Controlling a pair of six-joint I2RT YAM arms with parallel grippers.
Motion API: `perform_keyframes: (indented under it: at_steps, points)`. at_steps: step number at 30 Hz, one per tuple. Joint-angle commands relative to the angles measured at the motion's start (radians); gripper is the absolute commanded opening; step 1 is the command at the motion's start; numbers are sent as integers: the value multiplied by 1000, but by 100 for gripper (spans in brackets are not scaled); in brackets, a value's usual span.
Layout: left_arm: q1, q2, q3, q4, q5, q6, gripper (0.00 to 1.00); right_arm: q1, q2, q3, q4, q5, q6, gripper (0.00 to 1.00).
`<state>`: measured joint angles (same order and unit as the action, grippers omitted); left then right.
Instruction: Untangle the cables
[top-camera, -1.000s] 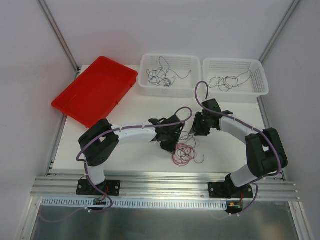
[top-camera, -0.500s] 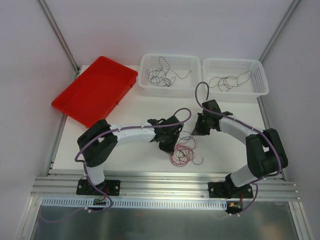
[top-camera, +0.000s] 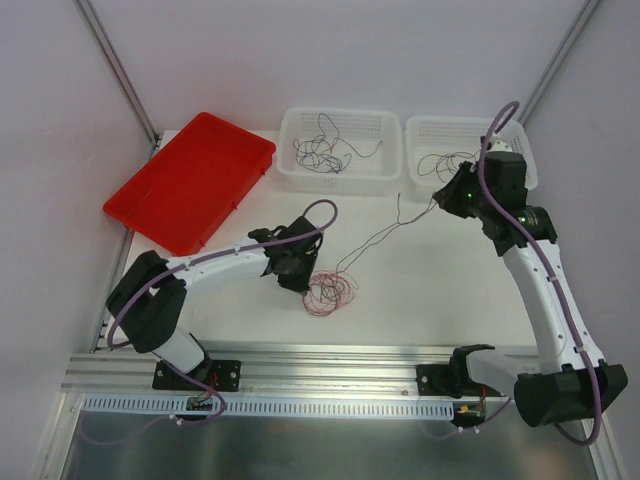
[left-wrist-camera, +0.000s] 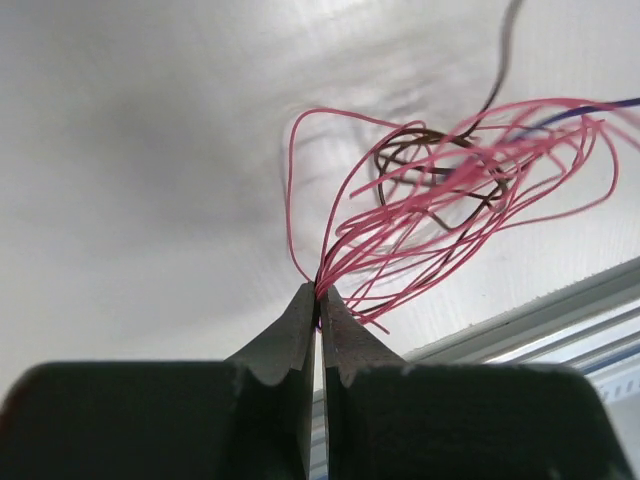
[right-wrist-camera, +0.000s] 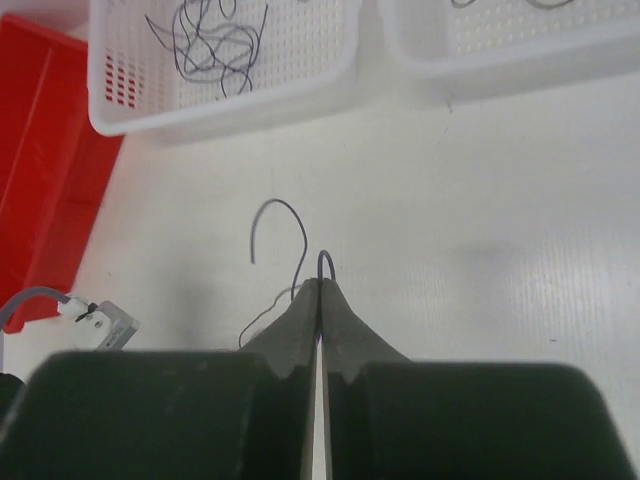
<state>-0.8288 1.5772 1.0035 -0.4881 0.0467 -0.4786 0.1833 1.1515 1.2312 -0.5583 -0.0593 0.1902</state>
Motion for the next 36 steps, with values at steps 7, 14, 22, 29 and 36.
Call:
perform_keyframes:
  at_steps: [7, 14, 22, 29, 36]
  points:
    - [209, -146, -98, -72, -41, 70, 0, -87, -88, 171, -114, -46, -52, 1]
    - [263, -123, -111, -79, -42, 58, 0, -127, -99, 284, -138, -118, -52, 1]
    - [263, -167, -66, -81, 7, 38, 26, -127, -81, 295, -104, -281, -40, 1]
    - [264, -333, 32, -109, 24, 87, 87, -127, -4, 281, -37, -387, -14, 1]
    - [299, -428, 132, -147, -82, 198, 99, -111, 117, 346, 64, -387, 11, 1]
